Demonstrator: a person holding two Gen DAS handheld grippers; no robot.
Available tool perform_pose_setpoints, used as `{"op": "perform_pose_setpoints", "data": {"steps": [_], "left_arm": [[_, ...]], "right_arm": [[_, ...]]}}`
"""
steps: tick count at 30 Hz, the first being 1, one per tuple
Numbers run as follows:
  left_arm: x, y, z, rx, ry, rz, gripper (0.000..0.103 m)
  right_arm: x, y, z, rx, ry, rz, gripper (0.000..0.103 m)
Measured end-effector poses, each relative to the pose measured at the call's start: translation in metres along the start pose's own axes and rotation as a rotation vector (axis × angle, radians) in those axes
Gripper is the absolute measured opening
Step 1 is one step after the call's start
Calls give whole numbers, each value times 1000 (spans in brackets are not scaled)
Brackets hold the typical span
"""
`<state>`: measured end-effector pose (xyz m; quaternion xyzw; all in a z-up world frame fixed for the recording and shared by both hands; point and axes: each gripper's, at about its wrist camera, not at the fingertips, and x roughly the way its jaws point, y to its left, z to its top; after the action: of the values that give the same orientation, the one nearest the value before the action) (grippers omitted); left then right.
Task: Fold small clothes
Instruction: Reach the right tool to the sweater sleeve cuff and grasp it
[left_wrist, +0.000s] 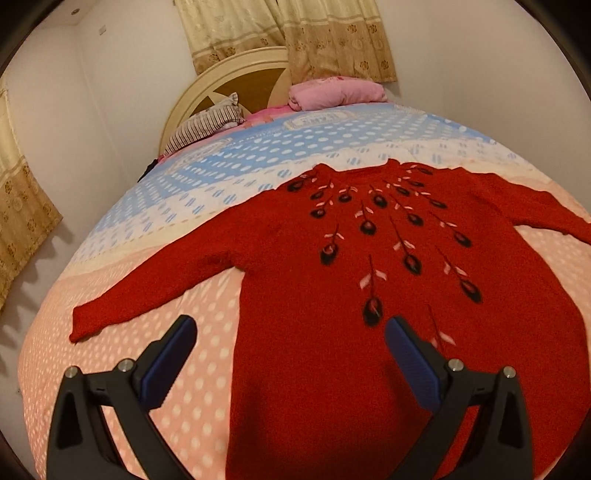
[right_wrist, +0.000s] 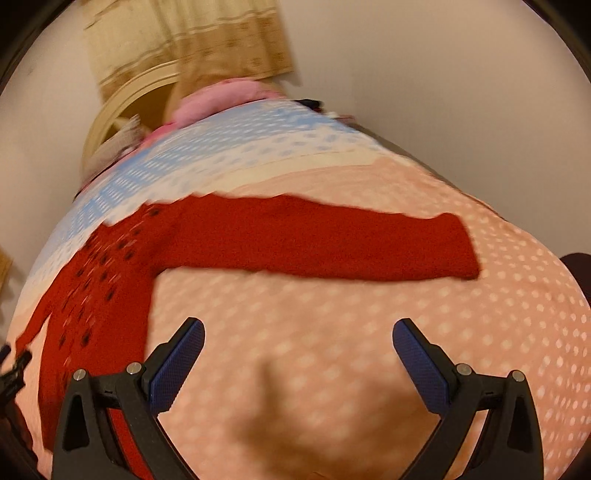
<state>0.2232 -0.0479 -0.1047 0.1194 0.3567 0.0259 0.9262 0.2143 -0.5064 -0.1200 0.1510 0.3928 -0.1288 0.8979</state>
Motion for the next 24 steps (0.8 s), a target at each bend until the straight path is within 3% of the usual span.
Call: {"op": "perform_pose_setpoints", "data": {"steps": [8, 11, 16, 18, 20, 22, 24], "left_arm": [[39, 0, 10, -11, 38, 22, 103], [47, 2, 11, -18, 52, 28, 103], [56, 5, 11, -25, 70, 39, 103], [57, 7, 11, -29, 73, 40, 103], [59, 8, 10, -34, 79, 30, 103], [60, 9, 9, -38, 87, 20, 103], [60, 10, 8, -41, 89, 13, 103]], "right_arm": [[32, -90, 39, 148, 17, -136, 86], [45, -120, 45, 204, 47, -149, 76], [63, -136, 49, 235, 78, -151, 72], [70, -138, 48, 252, 100, -123, 62], [80, -136, 46, 257, 138, -82, 41], [84, -128, 45, 236, 138, -90, 35], [83, -125, 48, 244, 135, -60, 20]]}}
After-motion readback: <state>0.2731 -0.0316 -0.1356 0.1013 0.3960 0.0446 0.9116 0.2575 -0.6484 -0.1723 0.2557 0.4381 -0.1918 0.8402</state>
